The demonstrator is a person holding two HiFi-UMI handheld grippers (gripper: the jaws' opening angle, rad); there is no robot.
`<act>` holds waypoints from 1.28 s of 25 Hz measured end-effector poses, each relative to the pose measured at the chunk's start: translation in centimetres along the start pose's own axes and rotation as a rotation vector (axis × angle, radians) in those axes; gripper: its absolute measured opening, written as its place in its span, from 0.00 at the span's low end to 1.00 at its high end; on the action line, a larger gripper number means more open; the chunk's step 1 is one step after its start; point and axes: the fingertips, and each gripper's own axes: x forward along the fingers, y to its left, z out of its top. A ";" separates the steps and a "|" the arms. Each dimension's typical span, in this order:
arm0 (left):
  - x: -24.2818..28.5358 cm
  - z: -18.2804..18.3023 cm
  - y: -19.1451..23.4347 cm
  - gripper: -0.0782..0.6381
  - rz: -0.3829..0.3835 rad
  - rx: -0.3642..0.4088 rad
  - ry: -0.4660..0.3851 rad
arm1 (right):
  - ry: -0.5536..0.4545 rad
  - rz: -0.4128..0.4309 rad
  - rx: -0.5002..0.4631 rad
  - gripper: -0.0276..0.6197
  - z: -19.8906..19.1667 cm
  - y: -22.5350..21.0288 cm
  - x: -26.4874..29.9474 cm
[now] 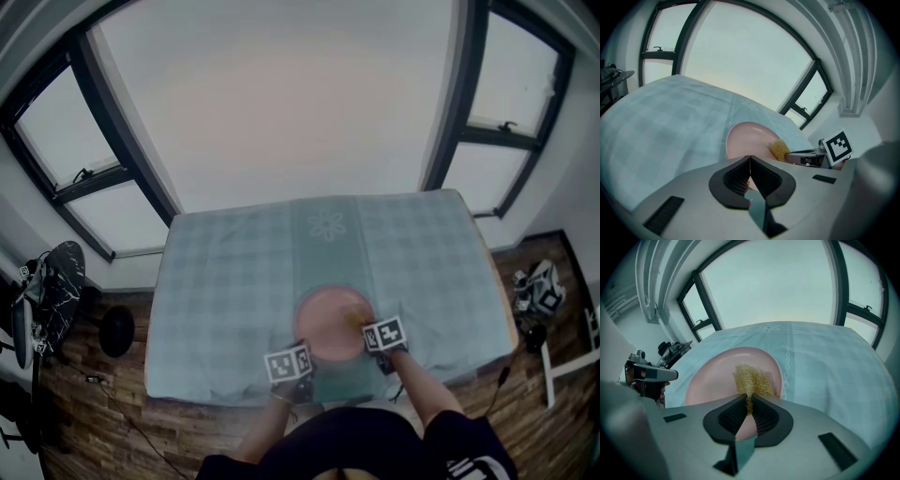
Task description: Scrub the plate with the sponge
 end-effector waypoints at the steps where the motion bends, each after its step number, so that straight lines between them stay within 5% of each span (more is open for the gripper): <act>1: 0.0 0.0 0.0 0.12 0.000 0.001 0.001 | 0.005 0.000 0.006 0.10 -0.1 0.0 0.0; 32: -2.2 -3.1 0.6 0.12 -0.015 0.007 0.008 | 0.039 0.083 0.024 0.10 -3.8 6.8 -0.5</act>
